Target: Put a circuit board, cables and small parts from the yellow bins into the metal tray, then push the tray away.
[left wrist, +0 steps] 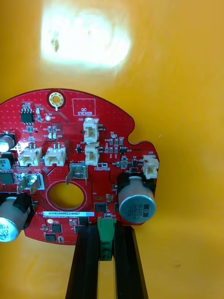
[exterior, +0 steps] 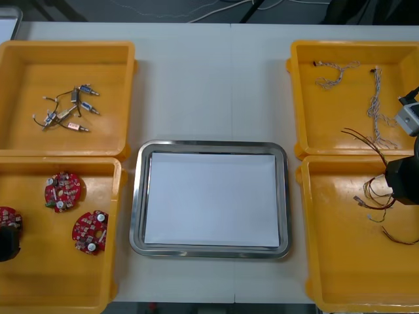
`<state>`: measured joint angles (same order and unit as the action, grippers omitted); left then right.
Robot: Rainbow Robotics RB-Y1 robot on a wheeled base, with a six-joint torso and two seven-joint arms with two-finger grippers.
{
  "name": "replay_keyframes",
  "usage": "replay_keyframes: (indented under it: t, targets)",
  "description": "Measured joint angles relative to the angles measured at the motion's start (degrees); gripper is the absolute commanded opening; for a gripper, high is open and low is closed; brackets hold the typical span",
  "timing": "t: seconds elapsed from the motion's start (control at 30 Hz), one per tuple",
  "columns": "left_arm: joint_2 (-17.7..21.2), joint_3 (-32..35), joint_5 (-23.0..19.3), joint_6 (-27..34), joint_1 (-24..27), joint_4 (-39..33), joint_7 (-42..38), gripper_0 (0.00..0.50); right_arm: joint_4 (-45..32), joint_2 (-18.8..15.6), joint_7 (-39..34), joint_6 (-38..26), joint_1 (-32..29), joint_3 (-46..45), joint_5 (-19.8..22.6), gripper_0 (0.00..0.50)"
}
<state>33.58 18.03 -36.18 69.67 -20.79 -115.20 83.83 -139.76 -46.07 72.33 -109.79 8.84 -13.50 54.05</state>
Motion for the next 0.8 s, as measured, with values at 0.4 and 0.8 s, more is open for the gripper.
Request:
replay_keyframes:
  t: [0.4,0.8]
  targets:
    - [0.0,0.4,0.0,6.8,4.3,-4.0,0.0,0.0,0.0,0.0,0.0,0.0,0.1,0.0,0.0,0.0]
    - [0.0,3.1,-0.8,16.9,6.6,-11.2,0.0,0.0,0.1,0.0,0.0,0.0,0.2,0.0,0.0,0.0]
